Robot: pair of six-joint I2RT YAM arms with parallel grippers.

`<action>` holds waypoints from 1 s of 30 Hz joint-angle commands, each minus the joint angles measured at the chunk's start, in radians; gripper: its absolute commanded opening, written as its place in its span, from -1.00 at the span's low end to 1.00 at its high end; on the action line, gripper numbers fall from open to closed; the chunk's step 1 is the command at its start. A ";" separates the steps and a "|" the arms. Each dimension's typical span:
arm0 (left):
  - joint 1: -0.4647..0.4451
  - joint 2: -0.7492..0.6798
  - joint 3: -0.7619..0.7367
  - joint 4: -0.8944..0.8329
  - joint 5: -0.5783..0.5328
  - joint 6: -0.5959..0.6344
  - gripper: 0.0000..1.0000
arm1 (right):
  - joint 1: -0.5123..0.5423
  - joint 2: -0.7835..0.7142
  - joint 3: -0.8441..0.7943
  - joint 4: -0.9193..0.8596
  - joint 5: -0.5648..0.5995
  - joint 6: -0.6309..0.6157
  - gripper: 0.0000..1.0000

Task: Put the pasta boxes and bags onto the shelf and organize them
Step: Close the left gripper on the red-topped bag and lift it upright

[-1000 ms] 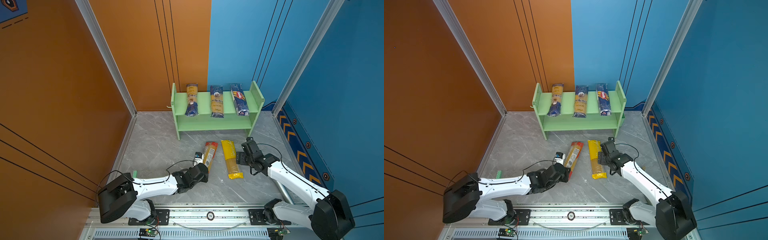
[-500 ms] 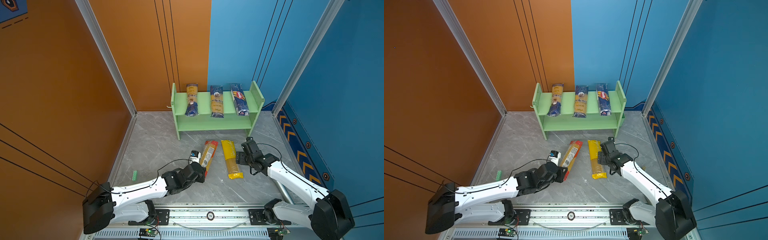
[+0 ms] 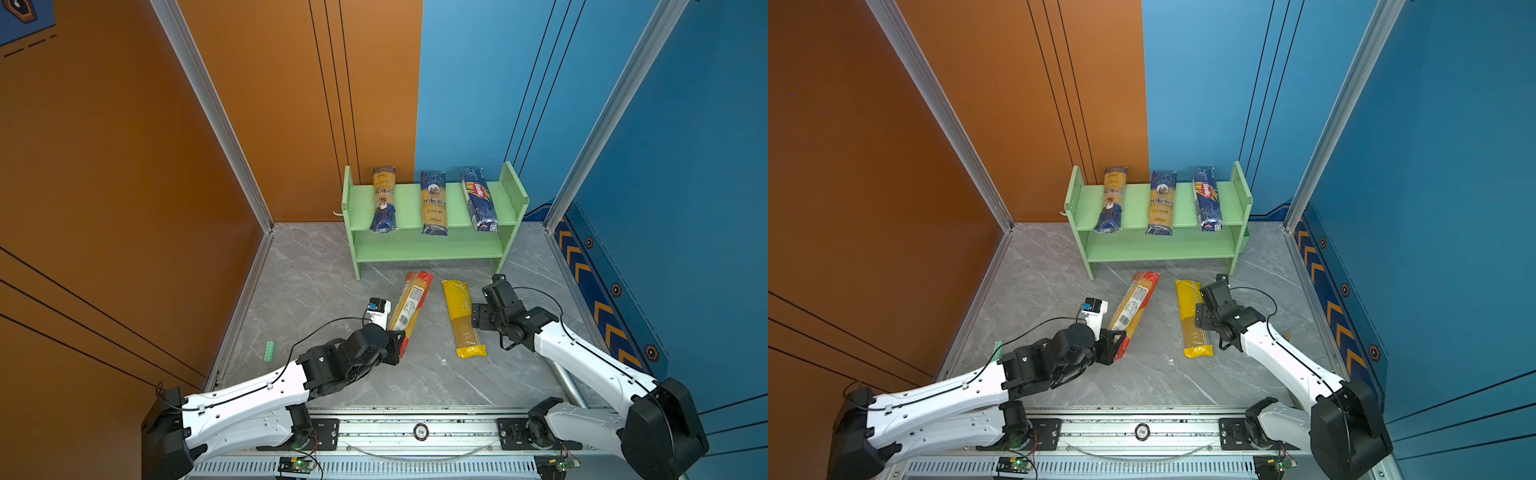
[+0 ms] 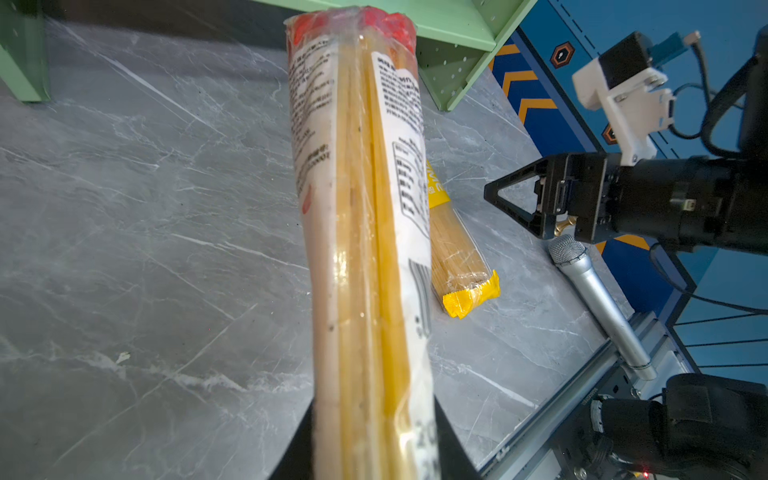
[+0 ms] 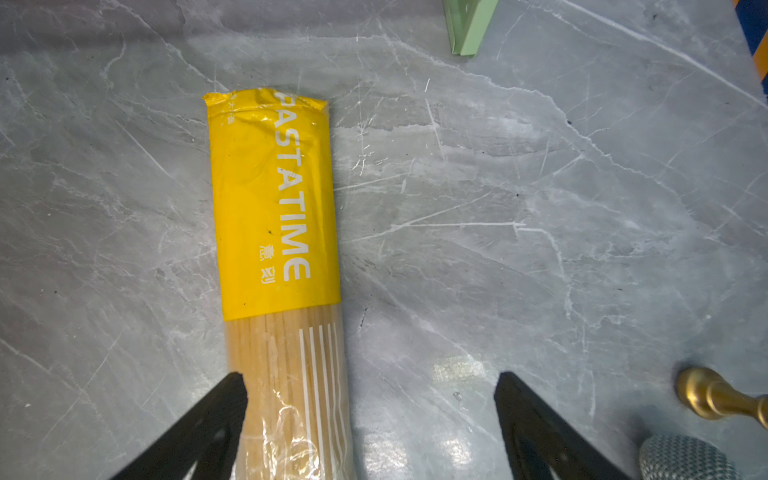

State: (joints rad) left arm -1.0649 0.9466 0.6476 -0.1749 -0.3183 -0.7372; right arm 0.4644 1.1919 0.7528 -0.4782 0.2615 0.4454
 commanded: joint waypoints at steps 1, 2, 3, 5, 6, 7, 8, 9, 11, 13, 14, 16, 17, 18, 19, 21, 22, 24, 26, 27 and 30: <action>0.006 -0.059 0.061 0.126 -0.108 0.053 -1.00 | -0.001 0.010 -0.009 0.013 -0.005 0.009 0.82; 0.008 -0.064 0.065 0.131 -0.123 0.062 -1.00 | -0.001 0.010 -0.009 0.013 -0.006 0.009 0.82; 0.009 -0.066 0.073 0.131 -0.135 0.071 -1.00 | -0.001 0.010 -0.009 0.013 -0.006 0.009 0.82; 0.011 -0.063 0.090 0.126 -0.169 0.096 -1.00 | -0.001 0.012 -0.008 0.013 -0.007 0.007 0.82; 0.012 -0.059 0.099 0.121 -0.184 0.105 -1.00 | -0.001 0.014 -0.007 0.013 -0.006 0.007 0.82; 0.015 -0.052 0.111 0.114 -0.200 0.117 -1.00 | -0.001 0.015 -0.006 0.013 -0.006 0.008 0.82; 0.020 -0.043 0.122 0.108 -0.214 0.127 -1.00 | -0.001 0.018 -0.004 0.013 -0.007 0.007 0.82; 0.025 -0.033 0.131 0.106 -0.224 0.132 -1.00 | -0.001 0.020 -0.003 0.015 -0.007 0.007 0.82; 0.035 -0.009 0.145 0.116 -0.250 0.153 -1.00 | -0.001 0.025 0.000 0.015 -0.008 0.007 0.82; 0.041 0.017 0.162 0.127 -0.274 0.171 -1.00 | 0.000 0.030 0.003 0.015 -0.010 0.007 0.82; 0.043 0.033 0.165 0.137 -0.285 0.179 -1.00 | 0.000 0.033 0.006 0.013 -0.011 0.006 0.82; 0.059 0.061 0.175 0.154 -0.286 0.188 -1.00 | 0.002 0.037 0.009 0.013 -0.010 0.006 0.81; 0.068 0.076 0.181 0.158 -0.282 0.185 -1.00 | 0.001 0.039 0.010 0.013 -0.011 0.006 0.82; 0.076 0.089 0.186 0.162 -0.276 0.183 -1.00 | 0.002 0.039 0.012 0.013 -0.011 0.005 0.82; 0.085 0.102 0.187 0.172 -0.270 0.183 -1.00 | 0.002 0.041 0.013 0.012 -0.011 0.006 0.82; 0.100 0.127 0.190 0.189 -0.258 0.183 -1.00 | 0.002 0.044 0.018 0.012 -0.008 0.006 0.82; 0.108 0.137 0.190 0.202 -0.254 0.183 -1.00 | 0.002 0.046 0.020 0.010 -0.009 0.004 0.81; 0.120 0.155 0.193 0.219 -0.245 0.183 -1.00 | 0.002 0.050 0.025 0.009 -0.007 0.003 0.81; 0.132 0.171 0.198 0.237 -0.243 0.189 -1.00 | 0.002 0.054 0.028 0.007 -0.009 0.003 0.82; 0.136 0.182 0.203 0.240 -0.243 0.192 -1.00 | 0.002 0.055 0.029 0.007 -0.008 0.003 0.81; 0.145 0.210 0.225 0.248 -0.248 0.204 -1.00 | 0.003 0.062 0.035 0.007 -0.011 0.000 0.82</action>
State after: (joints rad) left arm -0.9291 1.1648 0.7830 -0.1146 -0.5220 -0.5701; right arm 0.4648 1.2411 0.7582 -0.4782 0.2607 0.4450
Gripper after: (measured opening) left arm 0.284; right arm 0.909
